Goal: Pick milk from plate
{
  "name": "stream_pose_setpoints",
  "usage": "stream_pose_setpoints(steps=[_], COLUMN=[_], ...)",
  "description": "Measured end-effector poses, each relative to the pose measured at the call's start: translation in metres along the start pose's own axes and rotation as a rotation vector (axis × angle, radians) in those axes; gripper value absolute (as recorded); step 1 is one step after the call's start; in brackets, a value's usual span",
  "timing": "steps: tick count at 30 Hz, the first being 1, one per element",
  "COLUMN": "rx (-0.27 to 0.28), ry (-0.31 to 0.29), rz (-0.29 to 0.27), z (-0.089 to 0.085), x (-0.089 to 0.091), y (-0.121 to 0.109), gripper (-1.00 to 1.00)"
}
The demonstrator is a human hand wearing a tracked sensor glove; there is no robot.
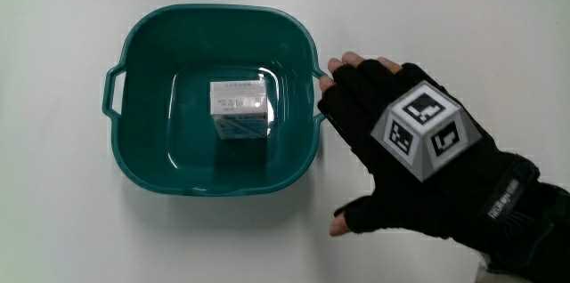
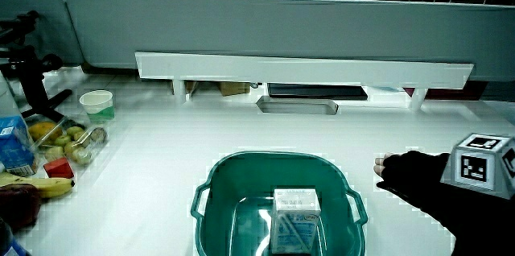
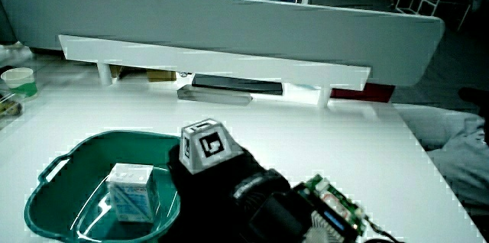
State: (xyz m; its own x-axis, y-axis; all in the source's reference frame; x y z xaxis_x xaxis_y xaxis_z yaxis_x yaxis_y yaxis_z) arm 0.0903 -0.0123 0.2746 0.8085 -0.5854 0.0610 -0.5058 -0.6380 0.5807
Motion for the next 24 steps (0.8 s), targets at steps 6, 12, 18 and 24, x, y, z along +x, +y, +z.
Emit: stream_pose_setpoints(steps=[6,12,18,24], rx=[-0.032,-0.056,-0.079,-0.075], ry=[0.047,0.082,0.099,0.102], rz=[0.007,0.006,0.011,-0.014], z=[0.008,0.011,0.011,0.01], x=[0.0,0.0,-0.002,-0.002], y=[0.014,0.031,0.048,0.067], gripper=[0.0,0.0,0.0,0.0])
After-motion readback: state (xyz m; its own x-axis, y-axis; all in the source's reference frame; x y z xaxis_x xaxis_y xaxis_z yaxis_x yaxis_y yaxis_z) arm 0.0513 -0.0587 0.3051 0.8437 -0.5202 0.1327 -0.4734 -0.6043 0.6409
